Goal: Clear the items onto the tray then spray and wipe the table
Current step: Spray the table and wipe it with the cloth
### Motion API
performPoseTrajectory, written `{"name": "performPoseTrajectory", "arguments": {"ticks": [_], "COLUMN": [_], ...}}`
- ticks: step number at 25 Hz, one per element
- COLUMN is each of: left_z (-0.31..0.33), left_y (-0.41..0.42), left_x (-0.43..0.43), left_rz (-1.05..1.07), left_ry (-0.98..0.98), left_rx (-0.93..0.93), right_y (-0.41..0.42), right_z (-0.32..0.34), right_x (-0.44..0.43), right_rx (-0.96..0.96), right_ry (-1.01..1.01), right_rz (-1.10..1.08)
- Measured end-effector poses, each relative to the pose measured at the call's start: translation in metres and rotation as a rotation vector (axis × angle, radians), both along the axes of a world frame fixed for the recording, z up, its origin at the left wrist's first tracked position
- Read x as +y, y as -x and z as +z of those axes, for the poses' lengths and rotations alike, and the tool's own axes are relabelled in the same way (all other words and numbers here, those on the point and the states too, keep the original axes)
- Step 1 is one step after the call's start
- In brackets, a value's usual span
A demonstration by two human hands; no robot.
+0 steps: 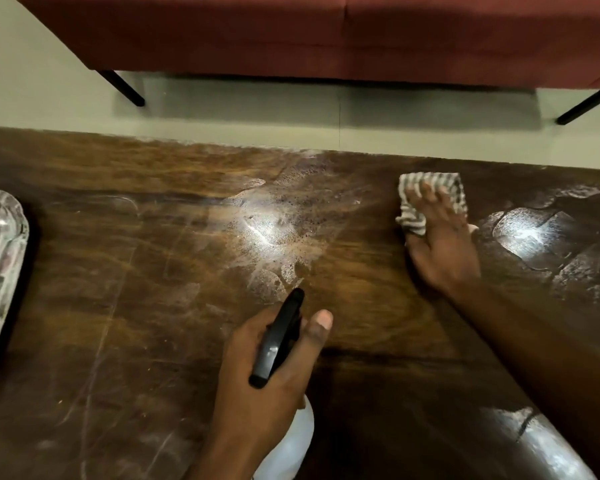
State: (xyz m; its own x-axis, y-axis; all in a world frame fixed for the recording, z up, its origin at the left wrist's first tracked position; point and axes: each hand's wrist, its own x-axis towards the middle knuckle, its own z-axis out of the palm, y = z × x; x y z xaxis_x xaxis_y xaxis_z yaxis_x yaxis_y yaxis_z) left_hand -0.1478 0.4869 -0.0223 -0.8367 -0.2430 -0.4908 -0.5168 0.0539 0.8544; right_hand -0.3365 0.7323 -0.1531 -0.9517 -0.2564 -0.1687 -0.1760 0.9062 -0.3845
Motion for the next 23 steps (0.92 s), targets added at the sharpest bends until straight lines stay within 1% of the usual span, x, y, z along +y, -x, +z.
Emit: {"name": "performPoseTrajectory", "arguments": {"ticks": [1, 2, 3, 4, 5, 7, 8, 9, 10, 11, 12, 13, 15, 17, 18, 19, 20, 21, 23], "left_z": [-0.001, -0.005, -0.009, -0.011, -0.013, -0.014, -0.014, -0.014, -0.014, -0.014, -0.013, -0.011, -0.008, -0.008, -0.009, -0.011, -0.012, -0.013, -0.016], "left_y": [0.003, 0.006, 0.011, 0.015, 0.020, 0.029, 0.033, 0.036, 0.039, 0.040, 0.042, 0.043, 0.044, 0.044, 0.044, 0.043, 0.043, 0.042, 0.042], "left_x": [-0.002, -0.004, -0.006, -0.008, -0.011, -0.016, -0.018, -0.022, -0.025, -0.029, -0.032, -0.036, -0.042, -0.047, -0.049, -0.053, -0.055, -0.059, -0.064], "left_rz": [-0.001, 0.001, 0.008, 0.017, 0.025, 0.037, 0.051, 0.054, 0.038, 0.016, 0.004, 0.001, -0.007, -0.001, 0.007, 0.012, 0.016, 0.021, 0.033], "left_ry": [0.007, 0.015, 0.035, 0.067, 0.097, 0.119, 0.116, 0.119, 0.123, 0.114, 0.096, 0.085, 0.087, 0.084, 0.082, 0.084, 0.093, 0.110, 0.121], "left_rx": [0.012, 0.021, 0.026, 0.031, 0.039, 0.055, 0.050, 0.041, 0.032, 0.026, 0.024, 0.026, 0.045, 0.079, 0.089, 0.097, 0.099, 0.095, 0.075], "right_y": [0.002, -0.002, -0.013, -0.030, -0.048, -0.082, -0.089, -0.081, -0.064, -0.045, -0.025, -0.004, 0.034, 0.048, 0.048, 0.043, 0.033, 0.019, -0.003], "right_z": [0.000, 0.003, 0.004, 0.001, 0.002, 0.004, 0.001, 0.002, 0.003, 0.002, 0.001, 0.001, 0.001, 0.004, 0.006, 0.007, 0.008, 0.008, 0.009], "right_x": [-0.014, -0.034, -0.057, -0.080, -0.099, -0.121, -0.121, -0.116, -0.109, -0.098, -0.084, -0.070, -0.051, -0.067, -0.088, -0.113, -0.138, -0.161, -0.187], "right_rx": [-0.001, -0.016, -0.031, -0.037, -0.040, -0.049, 0.005, 0.091, 0.129, 0.109, 0.042, -0.047, -0.037, -0.032, -0.053, -0.067, -0.066, -0.063, -0.095], "right_ry": [0.019, 0.016, -0.009, -0.033, -0.044, 0.004, 0.019, 0.033, 0.006, -0.042, -0.067, -0.087, -0.034, 0.048, 0.050, 0.028, -0.008, -0.034, -0.045], "right_rz": [-0.144, -0.219, -0.204, -0.079, 0.134, 0.617, 0.854, 1.032, 1.104, 1.091, 0.989, 0.793, 0.309, -0.177, -0.317, -0.331, -0.223, -0.001, 0.589]}}
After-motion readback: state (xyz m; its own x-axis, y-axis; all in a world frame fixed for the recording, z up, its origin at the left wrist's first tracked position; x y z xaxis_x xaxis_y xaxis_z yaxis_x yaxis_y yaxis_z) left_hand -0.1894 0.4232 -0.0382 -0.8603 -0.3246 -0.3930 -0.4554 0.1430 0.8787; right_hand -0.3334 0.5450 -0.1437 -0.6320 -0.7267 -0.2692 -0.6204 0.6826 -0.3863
